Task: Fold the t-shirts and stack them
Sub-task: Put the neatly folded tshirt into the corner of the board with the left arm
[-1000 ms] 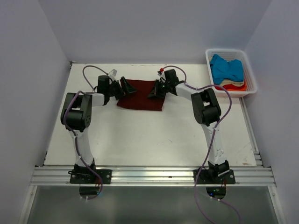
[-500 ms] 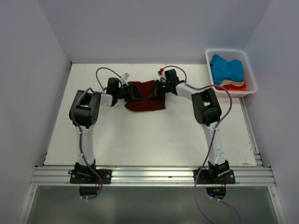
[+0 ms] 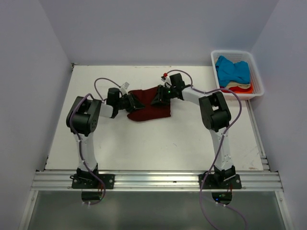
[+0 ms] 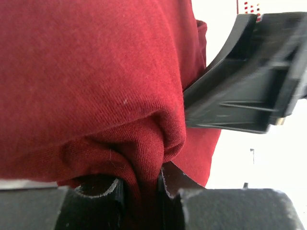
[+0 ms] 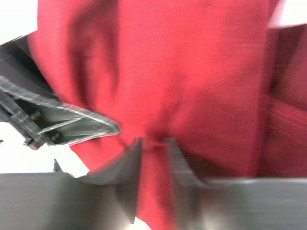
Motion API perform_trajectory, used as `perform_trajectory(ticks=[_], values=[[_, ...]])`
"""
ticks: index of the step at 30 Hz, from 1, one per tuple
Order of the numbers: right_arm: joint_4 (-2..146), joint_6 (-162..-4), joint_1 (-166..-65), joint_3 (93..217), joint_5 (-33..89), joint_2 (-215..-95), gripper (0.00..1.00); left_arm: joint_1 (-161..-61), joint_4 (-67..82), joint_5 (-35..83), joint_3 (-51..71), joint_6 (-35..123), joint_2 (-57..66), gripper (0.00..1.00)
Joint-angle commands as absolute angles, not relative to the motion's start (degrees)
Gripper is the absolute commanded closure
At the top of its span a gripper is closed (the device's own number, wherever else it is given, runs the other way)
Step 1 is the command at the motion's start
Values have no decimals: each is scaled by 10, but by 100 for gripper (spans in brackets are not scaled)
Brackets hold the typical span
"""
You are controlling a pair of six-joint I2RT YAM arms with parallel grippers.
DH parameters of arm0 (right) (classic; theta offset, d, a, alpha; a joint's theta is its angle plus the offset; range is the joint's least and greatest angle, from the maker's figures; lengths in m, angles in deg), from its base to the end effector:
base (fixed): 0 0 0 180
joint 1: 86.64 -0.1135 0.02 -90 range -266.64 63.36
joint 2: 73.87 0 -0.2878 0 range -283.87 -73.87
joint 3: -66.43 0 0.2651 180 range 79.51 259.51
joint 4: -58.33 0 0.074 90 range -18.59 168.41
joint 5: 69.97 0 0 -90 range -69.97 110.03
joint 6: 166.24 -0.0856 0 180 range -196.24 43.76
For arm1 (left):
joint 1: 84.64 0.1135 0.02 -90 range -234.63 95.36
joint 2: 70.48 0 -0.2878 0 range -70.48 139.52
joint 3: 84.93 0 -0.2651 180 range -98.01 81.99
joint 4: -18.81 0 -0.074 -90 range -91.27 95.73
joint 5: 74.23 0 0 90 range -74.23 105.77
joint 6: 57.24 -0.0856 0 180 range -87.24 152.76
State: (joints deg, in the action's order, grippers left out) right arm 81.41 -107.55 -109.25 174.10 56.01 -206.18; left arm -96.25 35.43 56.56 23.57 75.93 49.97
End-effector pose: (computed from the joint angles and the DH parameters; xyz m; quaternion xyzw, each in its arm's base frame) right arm 0.4894 0.2583 0.1098 -0.0438 0.8930 0.4123 0.1751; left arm 0.4366 -0.1468 0.0874 -0.0616 0.8359 -0.4790 0.2609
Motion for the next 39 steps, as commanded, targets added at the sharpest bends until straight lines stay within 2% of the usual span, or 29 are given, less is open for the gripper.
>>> perform_trajectory(ticks=[1, 3, 6, 14, 19, 29, 39], values=[[803, -1049, -1092, 1711, 584, -1974, 55, -949, 414, 536, 322, 819, 434, 100], [796, -1050, -1093, 1688, 587, -1917, 47, -941, 446, 510, 350, 831, 384, 100], [784, -1056, -1091, 1653, 581, -1840, 43, -933, 461, 470, 393, 849, 322, 100], [806, -1050, -1091, 1553, 544, -1689, 43, -903, 474, 327, 488, 914, 190, 100], [834, -1048, -1090, 1485, 532, -1606, 43, -883, 468, 185, 542, 984, 153, 100], [902, -1026, -1090, 1404, 504, -1477, 43, -803, 410, 39, 527, 1096, 179, 100], [963, -1022, -1091, 1359, 494, -1417, 44, -746, 403, 70, 376, 1119, 308, 100]])
